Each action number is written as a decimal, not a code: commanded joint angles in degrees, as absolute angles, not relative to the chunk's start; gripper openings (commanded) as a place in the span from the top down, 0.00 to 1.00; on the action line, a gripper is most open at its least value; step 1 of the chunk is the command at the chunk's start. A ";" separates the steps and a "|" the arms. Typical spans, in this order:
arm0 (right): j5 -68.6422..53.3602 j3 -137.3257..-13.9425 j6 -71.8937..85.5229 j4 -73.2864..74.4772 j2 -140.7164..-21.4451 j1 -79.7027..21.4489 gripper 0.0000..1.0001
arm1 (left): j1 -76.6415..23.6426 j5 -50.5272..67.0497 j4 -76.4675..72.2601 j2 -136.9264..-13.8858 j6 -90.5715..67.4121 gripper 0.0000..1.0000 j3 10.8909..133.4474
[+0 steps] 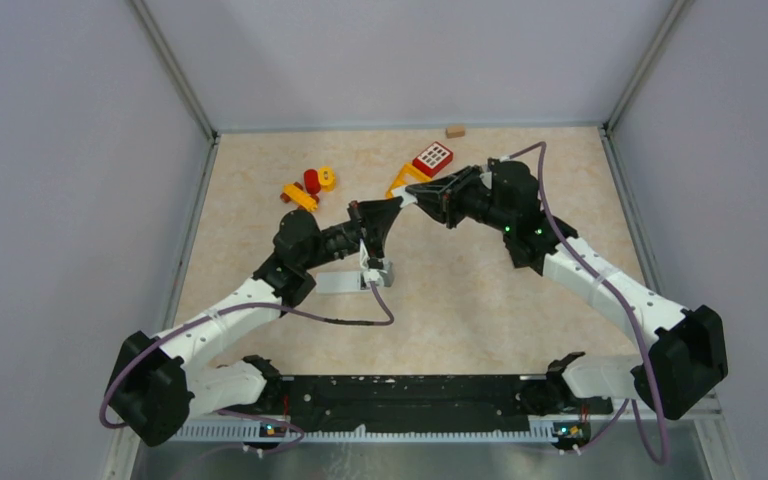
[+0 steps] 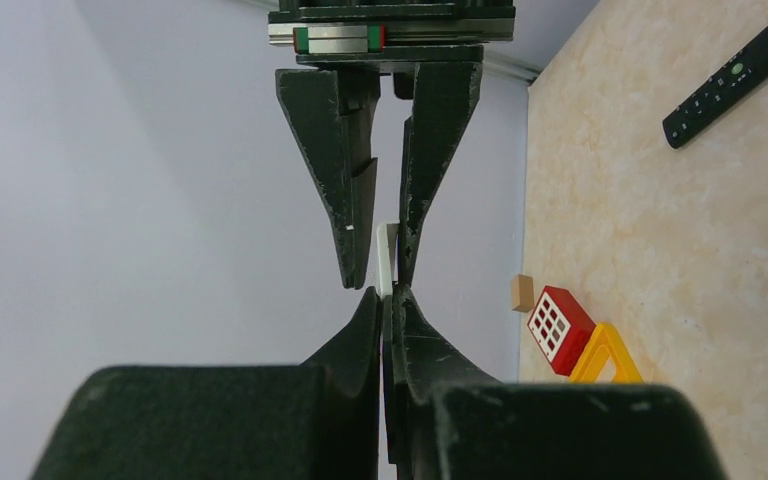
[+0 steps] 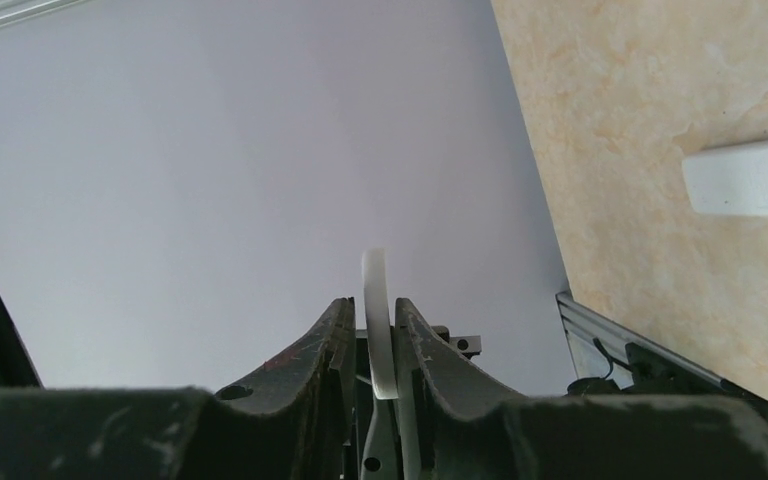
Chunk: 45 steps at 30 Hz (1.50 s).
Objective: Load the batteries into the remote control
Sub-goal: Adjust the battery cover.
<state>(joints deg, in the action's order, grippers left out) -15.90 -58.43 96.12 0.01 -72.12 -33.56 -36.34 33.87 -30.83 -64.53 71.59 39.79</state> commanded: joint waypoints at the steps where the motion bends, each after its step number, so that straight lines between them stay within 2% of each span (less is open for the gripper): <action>1: -18.02 -57.97 96.64 -4.40 -70.79 -33.12 0.82 | -36.65 35.02 -30.44 -63.79 72.80 1.00 39.72; 5: -18.60 -57.85 96.16 -6.19 -71.03 -33.12 1.00 | -36.80 35.35 -29.63 -63.65 71.14 1.00 40.13; 7: -18.45 -58.08 94.93 -6.33 -71.18 -33.07 1.00 | -36.89 34.99 -29.52 -63.27 69.57 0.93 40.08; 9: -17.65 -58.14 93.33 -6.60 -70.94 -33.11 1.00 | -36.85 34.07 -30.26 -62.64 63.44 0.75 40.30; 11: -16.13 -57.72 91.47 -7.25 -70.13 -33.11 1.00 | -36.86 32.99 -30.80 -61.81 54.45 0.48 40.67; 13: -13.84 -57.02 89.29 -7.44 -68.73 -33.12 1.00 | -36.84 30.61 -31.04 -61.10 41.54 0.15 40.94; 14: -12.79 -56.54 88.43 -7.53 -67.97 -33.11 1.00 | -36.83 29.37 -31.57 -60.90 34.57 0.03 40.95; 15: -11.75 -55.99 87.54 -7.82 -67.30 -33.07 1.00 | -36.85 27.45 -32.07 -60.65 27.38 0.01 40.85; 19: -9.68 -53.60 84.90 -10.20 -65.16 -33.05 1.00 | -36.74 15.69 -28.70 -58.94 -3.77 0.01 41.95; 22: -9.62 -51.39 83.23 -14.97 -64.26 -33.09 1.00 | -36.65 12.25 -22.66 -57.70 -21.70 0.01 44.79; 25: -9.57 -49.33 81.84 -20.10 -63.08 -33.05 1.00 | -36.05 14.46 -18.70 -56.98 -37.63 0.01 47.00; 30: -10.61 -46.66 80.01 -29.71 -60.93 -33.05 1.00 | -33.20 27.04 -26.51 -60.62 -61.56 0.02 47.97; 34: -11.31 -45.65 80.72 -33.95 -59.03 -33.05 1.00 | -31.67 34.05 -44.92 -67.51 -80.02 0.20 46.69; 38: -12.50 -45.75 83.00 -32.92 -58.85 -33.05 1.00 | -31.64 35.54 -60.44 -74.02 -90.60 0.31 46.76; 42: -13.57 -45.42 84.40 -32.07 -59.18 -33.05 1.00 | -31.62 35.34 -67.93 -76.67 -94.41 0.42 47.59; 45: -13.11 -44.94 84.46 -31.88 -59.03 -33.05 1.00 | -31.60 35.01 -66.77 -75.77 -93.77 0.48 47.99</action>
<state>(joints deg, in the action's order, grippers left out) -12.29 -45.32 83.74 -29.41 -59.53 -33.47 -31.73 33.71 -56.21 -77.41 -88.90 45.82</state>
